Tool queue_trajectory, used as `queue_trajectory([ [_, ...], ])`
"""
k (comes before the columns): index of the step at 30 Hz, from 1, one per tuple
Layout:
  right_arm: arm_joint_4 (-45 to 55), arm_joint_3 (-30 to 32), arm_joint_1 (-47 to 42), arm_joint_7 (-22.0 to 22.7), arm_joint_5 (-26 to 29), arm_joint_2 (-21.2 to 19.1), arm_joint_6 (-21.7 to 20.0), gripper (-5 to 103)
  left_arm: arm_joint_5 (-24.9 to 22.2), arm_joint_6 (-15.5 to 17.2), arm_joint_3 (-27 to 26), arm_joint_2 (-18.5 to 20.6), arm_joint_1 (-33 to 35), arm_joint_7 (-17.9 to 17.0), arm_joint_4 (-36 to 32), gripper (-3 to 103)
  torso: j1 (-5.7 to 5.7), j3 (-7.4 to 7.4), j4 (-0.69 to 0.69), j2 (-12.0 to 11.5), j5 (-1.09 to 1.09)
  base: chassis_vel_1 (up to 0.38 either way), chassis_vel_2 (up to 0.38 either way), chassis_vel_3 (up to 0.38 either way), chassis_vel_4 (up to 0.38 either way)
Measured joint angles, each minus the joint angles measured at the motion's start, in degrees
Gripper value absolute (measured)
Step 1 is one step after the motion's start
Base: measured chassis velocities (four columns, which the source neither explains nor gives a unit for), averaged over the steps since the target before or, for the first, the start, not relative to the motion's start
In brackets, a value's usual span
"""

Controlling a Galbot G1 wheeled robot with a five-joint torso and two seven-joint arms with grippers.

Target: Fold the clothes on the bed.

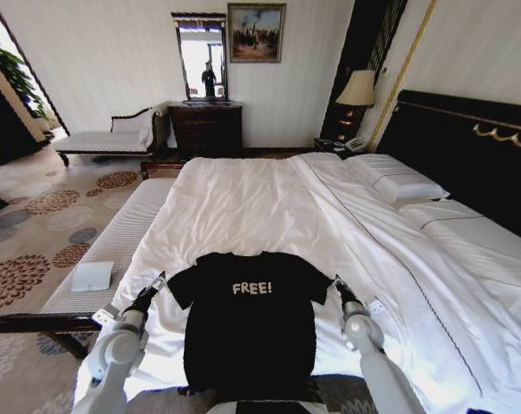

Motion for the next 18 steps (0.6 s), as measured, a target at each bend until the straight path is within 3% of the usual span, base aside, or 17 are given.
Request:
queue_trajectory([
  [13, 4.59, -1.39, -4.35, 0.79, 2.42, 4.81, -2.04, 89, -0.83, -0.14, -0.2, 0.77, 0.13, -0.02, 0.11, 100, 0.0, 0.0, 0.01, 0.0, 0.0, 0.0, 0.0, 0.0, 0.0],
  [15, 4.29, -1.7, -4.37, 0.73, 1.92, 5.5, -2.04, 79, -1.21, -0.14, -0.52, 1.1, 0.21, -0.07, 0.06, 100, 0.0, 0.0, 0.01, 0.0, 0.0, 0.0, 0.0, 0.0, 0.0],
  [17, 4.19, -1.75, -4.37, 0.73, 1.85, 5.66, -2.04, 79, -1.33, -0.14, -0.6, 1.19, 0.21, -0.09, 0.06, 100, 0.0, 0.0, 0.01, 0.0, 0.0, 0.0, 0.0, 0.0, 0.0],
  [18, 4.08, -1.79, -4.36, 0.73, 1.82, 5.83, -2.04, 74, -1.42, -0.15, -0.67, 1.25, 0.21, -0.1, 0.06, 100, 0.0, 0.0, 0.01, 0.0, 0.0, 0.0, 0.0, 0.0, 0.0],
])
